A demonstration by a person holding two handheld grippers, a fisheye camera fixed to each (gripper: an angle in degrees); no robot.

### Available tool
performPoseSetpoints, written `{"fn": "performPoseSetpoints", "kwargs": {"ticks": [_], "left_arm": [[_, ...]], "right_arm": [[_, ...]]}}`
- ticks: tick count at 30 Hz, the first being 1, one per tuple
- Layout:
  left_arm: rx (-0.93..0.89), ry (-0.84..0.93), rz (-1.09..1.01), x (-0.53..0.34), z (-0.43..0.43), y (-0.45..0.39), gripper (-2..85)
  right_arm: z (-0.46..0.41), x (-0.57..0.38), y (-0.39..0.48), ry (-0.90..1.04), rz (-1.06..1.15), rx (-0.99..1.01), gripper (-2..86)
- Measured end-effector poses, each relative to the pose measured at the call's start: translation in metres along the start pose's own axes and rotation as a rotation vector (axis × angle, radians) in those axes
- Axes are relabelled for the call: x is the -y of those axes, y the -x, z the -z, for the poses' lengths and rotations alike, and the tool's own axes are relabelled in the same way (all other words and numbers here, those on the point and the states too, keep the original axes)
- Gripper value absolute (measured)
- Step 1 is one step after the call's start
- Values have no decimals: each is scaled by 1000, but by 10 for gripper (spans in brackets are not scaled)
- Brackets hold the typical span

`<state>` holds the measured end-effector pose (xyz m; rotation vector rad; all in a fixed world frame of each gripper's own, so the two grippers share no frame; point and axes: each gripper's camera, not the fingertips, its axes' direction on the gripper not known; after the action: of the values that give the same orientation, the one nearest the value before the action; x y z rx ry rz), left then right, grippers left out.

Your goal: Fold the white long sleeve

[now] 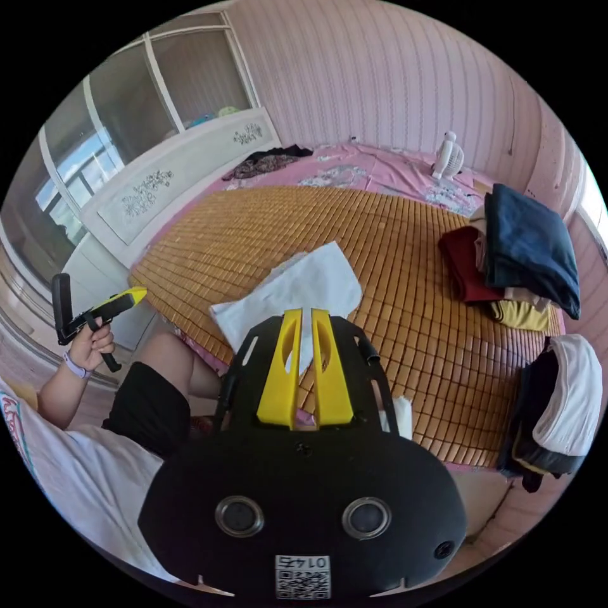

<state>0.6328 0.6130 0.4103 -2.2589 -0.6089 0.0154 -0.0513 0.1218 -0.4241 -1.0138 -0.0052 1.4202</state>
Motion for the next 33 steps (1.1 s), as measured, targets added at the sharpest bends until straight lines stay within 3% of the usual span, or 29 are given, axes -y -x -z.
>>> {"fn": "performPoseSetpoints", "kwargs": {"ticks": [5,12,19,25,33], "left_arm": [[56,105,137,-51,-42,58,36],[97,251,-41,-41,-140,55,61],[137,313,-79,-31,-220,63,72],[181,423,-158,-40,-274,69,64],[188,374,-115,-48,-282,83,30]], "right_arm": [[-78,-26,40,136,85,50,75],[-166,3,114,198,233,136,105],[-237,18,118,282,302,4,64],[-204,5,59,201,247,-2,2],[-148,-35,-25,162,-20,-75,75]]}}
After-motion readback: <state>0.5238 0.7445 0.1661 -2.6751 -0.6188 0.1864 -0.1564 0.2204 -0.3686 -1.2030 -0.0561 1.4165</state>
